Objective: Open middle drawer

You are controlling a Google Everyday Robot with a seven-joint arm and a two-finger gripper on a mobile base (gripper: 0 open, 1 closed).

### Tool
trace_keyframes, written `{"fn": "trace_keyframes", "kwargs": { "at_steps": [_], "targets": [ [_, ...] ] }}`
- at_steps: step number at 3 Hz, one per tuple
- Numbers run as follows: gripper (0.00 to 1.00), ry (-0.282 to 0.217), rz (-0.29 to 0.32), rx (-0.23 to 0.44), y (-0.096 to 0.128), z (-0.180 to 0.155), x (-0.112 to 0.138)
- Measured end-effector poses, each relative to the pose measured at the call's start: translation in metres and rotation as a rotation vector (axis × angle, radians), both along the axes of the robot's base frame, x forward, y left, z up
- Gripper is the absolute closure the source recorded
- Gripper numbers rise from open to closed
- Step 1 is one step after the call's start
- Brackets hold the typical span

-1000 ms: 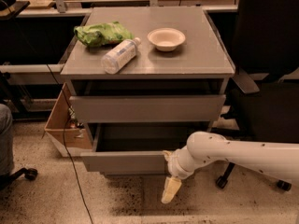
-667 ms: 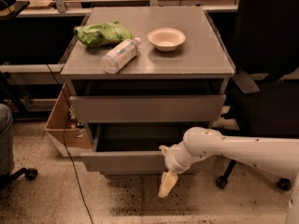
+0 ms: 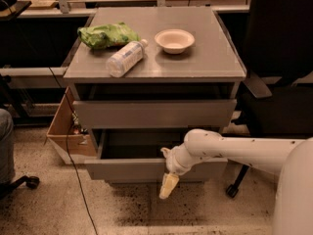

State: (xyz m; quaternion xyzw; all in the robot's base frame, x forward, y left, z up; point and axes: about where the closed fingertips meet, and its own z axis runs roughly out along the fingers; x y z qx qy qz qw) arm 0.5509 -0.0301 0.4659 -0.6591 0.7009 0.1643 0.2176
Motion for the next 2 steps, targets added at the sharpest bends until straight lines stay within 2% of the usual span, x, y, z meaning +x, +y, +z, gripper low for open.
{"fn": "trace_keyframes", "kwargs": {
  "at_steps": [2],
  "targets": [
    [0.04, 0.019, -0.01, 0.0, 0.008, -0.028, 0.021]
  ]
}}
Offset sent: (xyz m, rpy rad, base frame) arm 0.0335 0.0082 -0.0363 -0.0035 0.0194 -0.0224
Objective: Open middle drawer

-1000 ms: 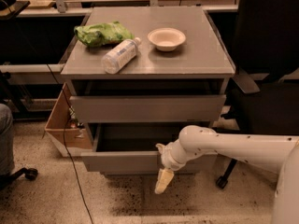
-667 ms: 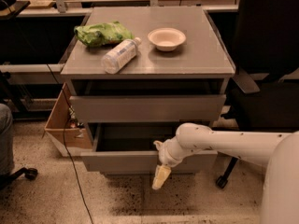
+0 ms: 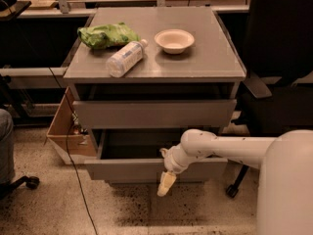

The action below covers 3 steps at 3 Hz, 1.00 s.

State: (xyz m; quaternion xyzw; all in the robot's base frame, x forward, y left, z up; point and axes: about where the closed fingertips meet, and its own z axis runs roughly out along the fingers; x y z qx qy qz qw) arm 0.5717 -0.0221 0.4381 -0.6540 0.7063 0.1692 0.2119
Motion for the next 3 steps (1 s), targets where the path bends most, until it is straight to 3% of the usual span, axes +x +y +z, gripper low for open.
{"fn": "trace_keyframes", "kwargs": {
  "at_steps": [1, 2, 3],
  "targets": [
    [0.27, 0.005, 0.001, -0.001, 0.0, -0.003, -0.001],
    [0.58, 0.039, -0.004, 0.0, -0.005, -0.008, -0.025],
    [0.68, 0.039, -0.004, 0.0, -0.005, -0.002, -0.025]
  ]
}}
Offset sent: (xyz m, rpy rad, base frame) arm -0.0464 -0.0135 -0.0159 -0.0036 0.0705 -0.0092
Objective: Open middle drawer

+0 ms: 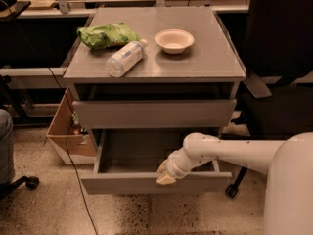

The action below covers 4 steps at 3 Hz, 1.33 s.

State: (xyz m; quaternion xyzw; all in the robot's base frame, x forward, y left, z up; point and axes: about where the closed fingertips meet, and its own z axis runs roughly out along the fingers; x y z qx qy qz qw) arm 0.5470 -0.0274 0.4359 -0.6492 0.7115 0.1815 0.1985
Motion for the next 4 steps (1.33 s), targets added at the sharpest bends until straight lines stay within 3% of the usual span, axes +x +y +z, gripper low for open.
{"fn": "trace_keyframes", "kwargs": {
  "at_steps": [2, 3, 4],
  "targets": [
    [0.27, 0.047, -0.015, 0.001, -0.016, 0.004, -0.051],
    [0.04, 0.05, -0.018, 0.003, -0.019, 0.008, -0.063],
    [0.0, 0.039, -0.034, 0.01, -0.024, 0.015, -0.065]
  ]
}}
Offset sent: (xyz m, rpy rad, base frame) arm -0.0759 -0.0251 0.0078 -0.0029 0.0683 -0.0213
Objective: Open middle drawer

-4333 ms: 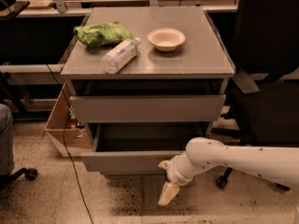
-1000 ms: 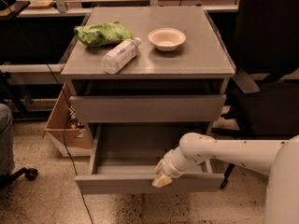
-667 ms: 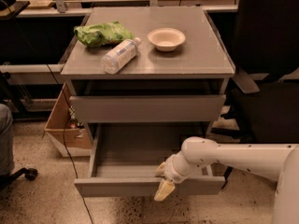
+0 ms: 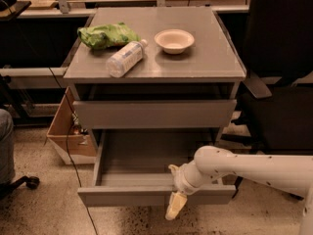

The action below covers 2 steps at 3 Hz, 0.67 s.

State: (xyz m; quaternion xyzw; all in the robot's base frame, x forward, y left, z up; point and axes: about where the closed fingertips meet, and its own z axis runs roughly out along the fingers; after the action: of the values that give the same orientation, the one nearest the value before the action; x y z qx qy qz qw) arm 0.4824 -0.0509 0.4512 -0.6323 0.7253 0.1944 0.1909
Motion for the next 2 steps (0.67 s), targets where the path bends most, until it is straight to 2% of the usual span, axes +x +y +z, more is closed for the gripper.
{"fn": "trace_keyframes", "kwargs": {
  "at_steps": [2],
  "targets": [
    [0.0, -0.031, -0.048, 0.002, -0.014, 0.005, 0.019]
  ]
}}
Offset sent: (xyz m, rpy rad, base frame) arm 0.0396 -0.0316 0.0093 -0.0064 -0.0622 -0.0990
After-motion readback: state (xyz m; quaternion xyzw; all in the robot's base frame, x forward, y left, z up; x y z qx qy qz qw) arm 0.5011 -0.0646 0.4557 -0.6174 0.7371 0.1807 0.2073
